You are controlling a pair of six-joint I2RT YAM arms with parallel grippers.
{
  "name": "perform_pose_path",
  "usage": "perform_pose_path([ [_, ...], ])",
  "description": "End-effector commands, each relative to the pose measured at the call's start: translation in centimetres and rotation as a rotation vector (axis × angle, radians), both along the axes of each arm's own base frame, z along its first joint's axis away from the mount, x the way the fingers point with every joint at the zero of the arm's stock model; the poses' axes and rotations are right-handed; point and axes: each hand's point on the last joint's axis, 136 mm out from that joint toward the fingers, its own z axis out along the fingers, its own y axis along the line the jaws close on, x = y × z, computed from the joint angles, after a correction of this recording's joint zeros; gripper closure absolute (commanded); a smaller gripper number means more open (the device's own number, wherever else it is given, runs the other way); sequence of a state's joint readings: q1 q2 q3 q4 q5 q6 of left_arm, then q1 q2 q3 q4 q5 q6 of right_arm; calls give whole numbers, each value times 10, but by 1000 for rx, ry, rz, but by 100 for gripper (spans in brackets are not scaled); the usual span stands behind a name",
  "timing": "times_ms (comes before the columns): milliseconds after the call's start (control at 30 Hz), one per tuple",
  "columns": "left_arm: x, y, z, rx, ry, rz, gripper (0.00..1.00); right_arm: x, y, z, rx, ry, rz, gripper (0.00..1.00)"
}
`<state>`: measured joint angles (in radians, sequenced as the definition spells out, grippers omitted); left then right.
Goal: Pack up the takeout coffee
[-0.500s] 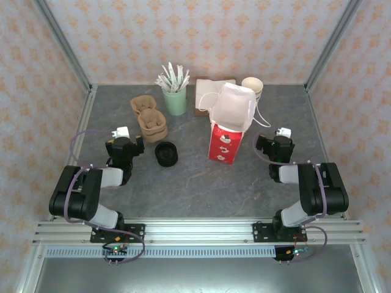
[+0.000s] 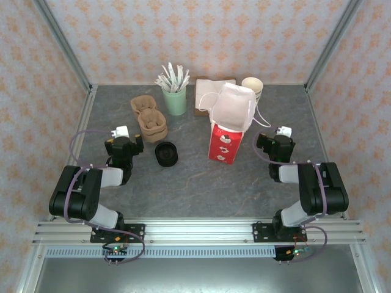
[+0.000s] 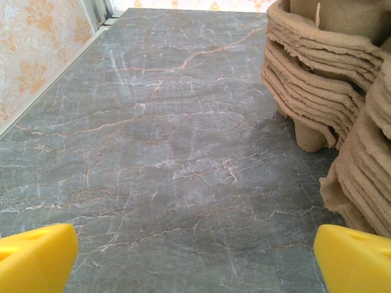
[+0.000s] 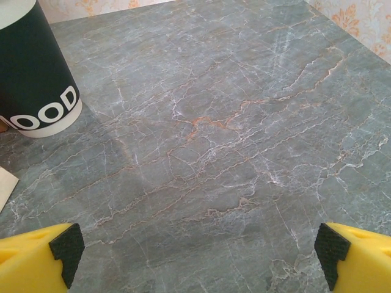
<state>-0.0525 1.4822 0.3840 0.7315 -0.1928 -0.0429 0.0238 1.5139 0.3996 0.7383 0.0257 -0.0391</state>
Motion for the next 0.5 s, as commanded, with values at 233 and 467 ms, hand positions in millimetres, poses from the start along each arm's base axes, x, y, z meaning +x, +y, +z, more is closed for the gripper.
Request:
perform_pose_path([
  [233, -17, 12, 57, 38, -130, 88, 0, 1, -10, 42, -9, -43, -73, 1],
  [467, -79, 49, 142, -136, -225, 409, 0, -10, -28, 111, 191, 7, -292, 1],
])
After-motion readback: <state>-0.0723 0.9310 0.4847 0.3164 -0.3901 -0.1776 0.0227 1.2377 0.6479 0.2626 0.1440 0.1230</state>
